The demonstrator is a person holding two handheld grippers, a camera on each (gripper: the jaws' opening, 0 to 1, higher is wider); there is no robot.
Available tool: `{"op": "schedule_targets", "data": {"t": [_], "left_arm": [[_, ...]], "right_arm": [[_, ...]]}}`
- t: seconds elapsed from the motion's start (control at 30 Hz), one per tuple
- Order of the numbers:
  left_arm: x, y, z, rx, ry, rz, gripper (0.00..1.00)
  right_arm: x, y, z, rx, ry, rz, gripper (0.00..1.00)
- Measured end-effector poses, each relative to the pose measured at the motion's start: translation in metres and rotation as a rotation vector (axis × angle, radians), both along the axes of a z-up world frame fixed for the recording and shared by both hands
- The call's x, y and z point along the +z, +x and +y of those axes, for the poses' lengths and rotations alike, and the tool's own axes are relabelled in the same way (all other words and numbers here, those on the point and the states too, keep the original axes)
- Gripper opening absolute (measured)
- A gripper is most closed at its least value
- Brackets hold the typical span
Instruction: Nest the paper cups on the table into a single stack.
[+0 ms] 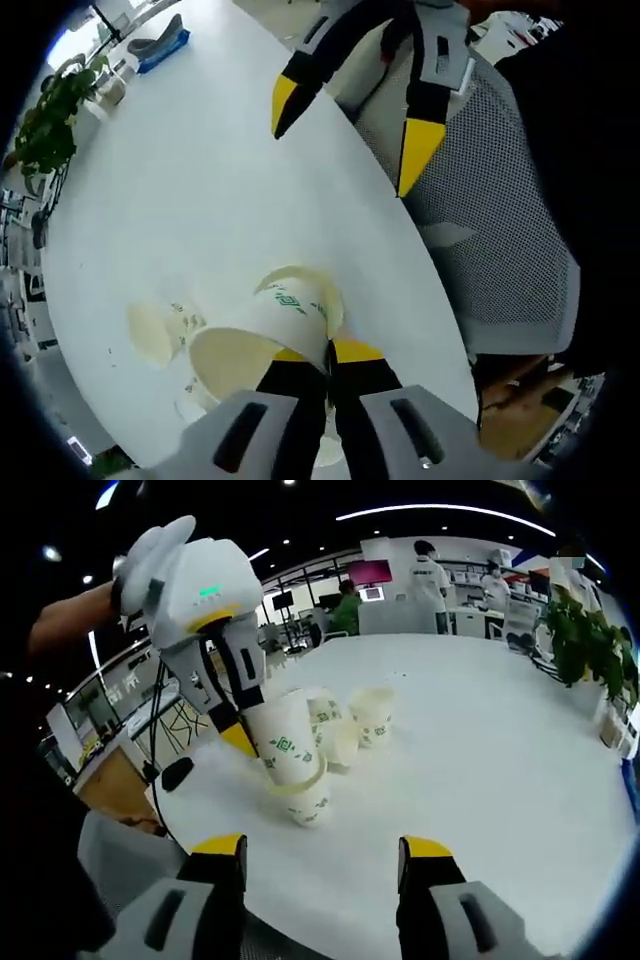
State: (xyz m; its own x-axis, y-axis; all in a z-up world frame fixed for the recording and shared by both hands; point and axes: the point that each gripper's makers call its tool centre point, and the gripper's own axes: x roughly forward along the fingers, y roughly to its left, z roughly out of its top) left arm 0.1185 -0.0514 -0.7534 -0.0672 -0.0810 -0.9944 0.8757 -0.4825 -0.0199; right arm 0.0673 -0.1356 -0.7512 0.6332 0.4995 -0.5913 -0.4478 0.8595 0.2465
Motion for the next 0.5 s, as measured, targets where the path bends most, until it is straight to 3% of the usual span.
{"op": "schedule_targets", "data": {"t": [0.5], "left_arm": [[-0.0051,-0.0037,0.0035,-0.030,0.029,0.009,0.00]], "right_arm": [[-0.0008,-0.0016,-0.0060,-0.017,0.002,0.002,0.60]]}}
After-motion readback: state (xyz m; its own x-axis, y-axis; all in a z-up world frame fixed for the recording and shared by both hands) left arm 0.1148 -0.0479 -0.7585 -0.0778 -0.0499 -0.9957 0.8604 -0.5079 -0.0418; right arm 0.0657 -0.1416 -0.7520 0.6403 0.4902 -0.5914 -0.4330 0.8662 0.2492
